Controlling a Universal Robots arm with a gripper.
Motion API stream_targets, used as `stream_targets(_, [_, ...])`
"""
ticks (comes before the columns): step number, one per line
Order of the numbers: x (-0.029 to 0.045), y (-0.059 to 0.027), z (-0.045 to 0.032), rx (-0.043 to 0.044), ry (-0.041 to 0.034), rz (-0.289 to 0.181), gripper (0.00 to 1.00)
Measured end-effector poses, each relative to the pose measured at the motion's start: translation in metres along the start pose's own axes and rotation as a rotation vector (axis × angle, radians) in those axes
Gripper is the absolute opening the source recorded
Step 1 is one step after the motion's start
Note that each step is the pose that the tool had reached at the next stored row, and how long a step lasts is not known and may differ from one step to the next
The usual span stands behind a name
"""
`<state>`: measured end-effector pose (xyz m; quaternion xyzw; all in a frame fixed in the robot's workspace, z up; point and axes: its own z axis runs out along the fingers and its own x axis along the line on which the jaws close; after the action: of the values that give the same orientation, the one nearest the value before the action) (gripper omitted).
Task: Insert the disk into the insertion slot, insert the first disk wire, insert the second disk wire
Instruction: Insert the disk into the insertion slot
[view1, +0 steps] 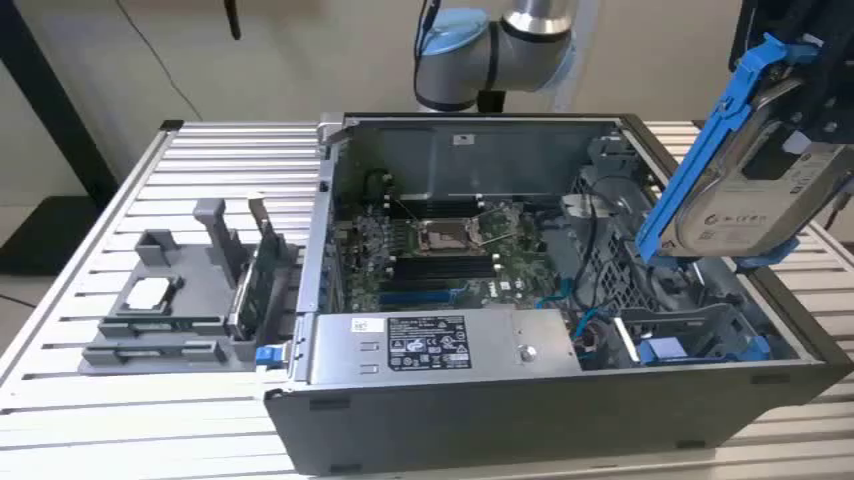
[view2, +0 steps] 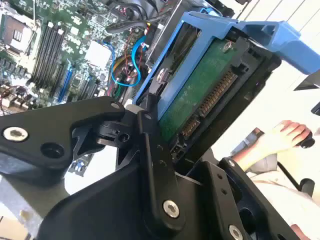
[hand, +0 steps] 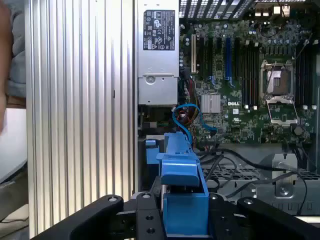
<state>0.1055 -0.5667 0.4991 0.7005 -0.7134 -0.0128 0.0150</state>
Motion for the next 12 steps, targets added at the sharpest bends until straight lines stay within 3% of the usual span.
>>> stream_targets(12, [-0.0001,-0.0024,0.0024,0.0,0.0,0.0,0.33])
